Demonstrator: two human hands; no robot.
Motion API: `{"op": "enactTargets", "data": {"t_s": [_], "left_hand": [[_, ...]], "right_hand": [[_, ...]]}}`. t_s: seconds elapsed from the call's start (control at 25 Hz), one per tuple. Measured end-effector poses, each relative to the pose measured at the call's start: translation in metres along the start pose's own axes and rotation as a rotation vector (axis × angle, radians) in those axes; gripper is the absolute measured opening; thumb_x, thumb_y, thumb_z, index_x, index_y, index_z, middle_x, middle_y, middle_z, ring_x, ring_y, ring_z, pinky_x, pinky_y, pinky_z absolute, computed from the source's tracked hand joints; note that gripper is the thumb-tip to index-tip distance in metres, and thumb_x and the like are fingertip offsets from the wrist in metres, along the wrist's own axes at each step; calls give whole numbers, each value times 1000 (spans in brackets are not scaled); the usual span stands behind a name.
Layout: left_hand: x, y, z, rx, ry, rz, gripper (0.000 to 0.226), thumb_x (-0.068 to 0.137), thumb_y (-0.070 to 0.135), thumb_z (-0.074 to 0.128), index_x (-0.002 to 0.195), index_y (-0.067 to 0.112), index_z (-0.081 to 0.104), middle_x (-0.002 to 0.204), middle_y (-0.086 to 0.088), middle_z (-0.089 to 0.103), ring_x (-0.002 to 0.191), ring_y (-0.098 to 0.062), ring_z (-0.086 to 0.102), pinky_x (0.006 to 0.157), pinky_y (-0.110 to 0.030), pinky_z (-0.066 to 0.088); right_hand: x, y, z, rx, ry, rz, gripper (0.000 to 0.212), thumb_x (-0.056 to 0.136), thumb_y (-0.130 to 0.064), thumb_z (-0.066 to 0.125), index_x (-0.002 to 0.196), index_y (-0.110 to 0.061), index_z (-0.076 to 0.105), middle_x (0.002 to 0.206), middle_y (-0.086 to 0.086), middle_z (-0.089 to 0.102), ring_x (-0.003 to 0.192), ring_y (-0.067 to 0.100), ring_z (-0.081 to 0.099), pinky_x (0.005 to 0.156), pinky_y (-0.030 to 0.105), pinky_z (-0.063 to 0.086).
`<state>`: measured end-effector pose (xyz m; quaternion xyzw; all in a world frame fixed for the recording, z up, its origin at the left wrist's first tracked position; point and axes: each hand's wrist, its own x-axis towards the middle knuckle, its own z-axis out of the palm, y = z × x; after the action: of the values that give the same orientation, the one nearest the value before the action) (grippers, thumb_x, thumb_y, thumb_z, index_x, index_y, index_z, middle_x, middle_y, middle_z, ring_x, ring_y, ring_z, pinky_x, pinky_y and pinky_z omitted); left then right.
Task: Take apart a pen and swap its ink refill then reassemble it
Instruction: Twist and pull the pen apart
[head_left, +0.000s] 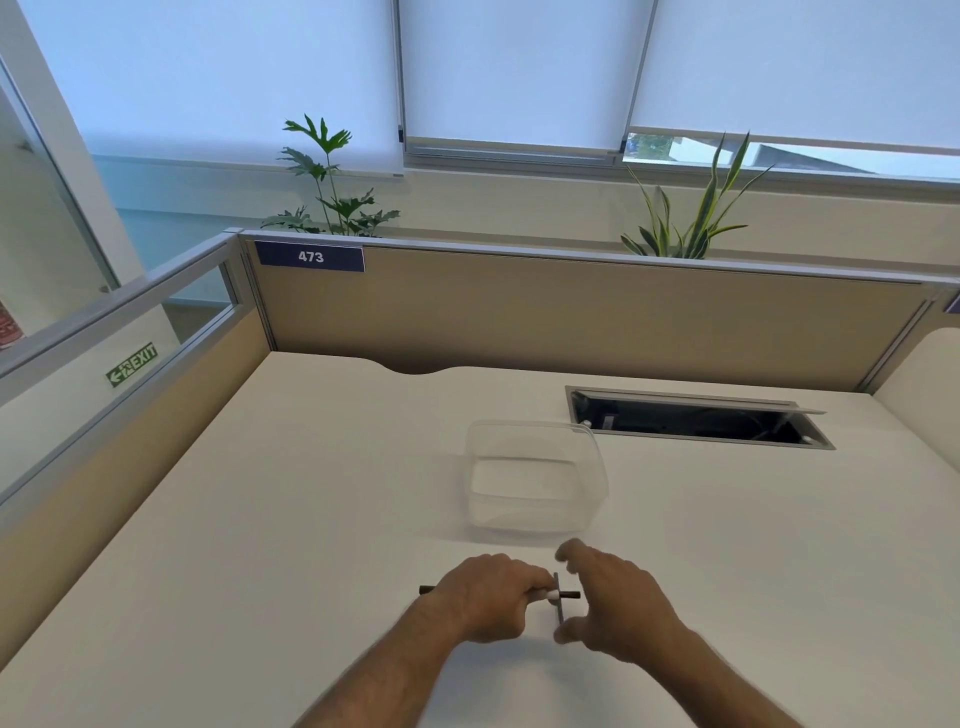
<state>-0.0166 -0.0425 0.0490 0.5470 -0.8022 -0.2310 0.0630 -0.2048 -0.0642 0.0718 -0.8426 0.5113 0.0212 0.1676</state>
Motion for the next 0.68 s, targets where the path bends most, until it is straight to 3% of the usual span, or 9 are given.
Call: {"op": "enactTargets", "data": {"t_s": [0.04,0.12,0.2,0.28,0.48,0.6,0.68], "left_hand": [[0,0,-1,4,-1,-3,26,97,24,44,114,35,59,108,-1,72,89,-27,63,81,-45,54],[-1,-2,-1,10,3,-12,25,96,23,44,110,35,60,105,0,72,88,-26,62,79,-41,53],[-2,-3,-2,14,10,-15,25,95,21,43,107,35,60,102,0,72,86,-25,60,74,-38,50],[-3,-3,-3,9,12,-20,25,95,22,42,105,36,60,100,1,72,86,-24,60,73,-37,48],[-3,-2,-5,6,33,-30,24,96,25,42,105,36,62,97,1,71,85,-25,60,72,-36,47],[-3,-4,-4,-6,46,-33,25,97,26,41,106,35,62,99,1,72,86,-25,60,74,-37,49],[-3,-6,-3,-25,79,-36,24,99,27,40,107,34,61,101,3,72,88,-24,61,76,-38,50]], "right_hand": [[-1,3,-2,20,-70,-11,83,72,-54,74,141,-31,35,133,-11,58,119,19,57,89,31,47],[-3,6,-5,-9,-156,-69,69,83,-54,62,143,-30,37,136,-8,58,120,18,55,95,33,46],[-2,6,-7,-9,-135,-132,34,95,-43,50,124,-28,56,118,-1,69,102,21,61,82,34,48],[1,5,-7,-34,-81,-160,22,99,-29,45,106,-25,65,98,4,73,84,24,60,70,34,47],[4,11,-6,-10,111,-95,19,85,-27,61,98,-28,75,89,-4,76,82,17,64,66,28,51],[4,16,-6,121,209,19,13,74,-22,72,85,-25,78,76,-12,70,71,6,58,60,14,40],[4,21,-5,245,284,120,10,70,-17,79,77,-24,78,70,-15,61,67,3,55,60,12,38]]}}
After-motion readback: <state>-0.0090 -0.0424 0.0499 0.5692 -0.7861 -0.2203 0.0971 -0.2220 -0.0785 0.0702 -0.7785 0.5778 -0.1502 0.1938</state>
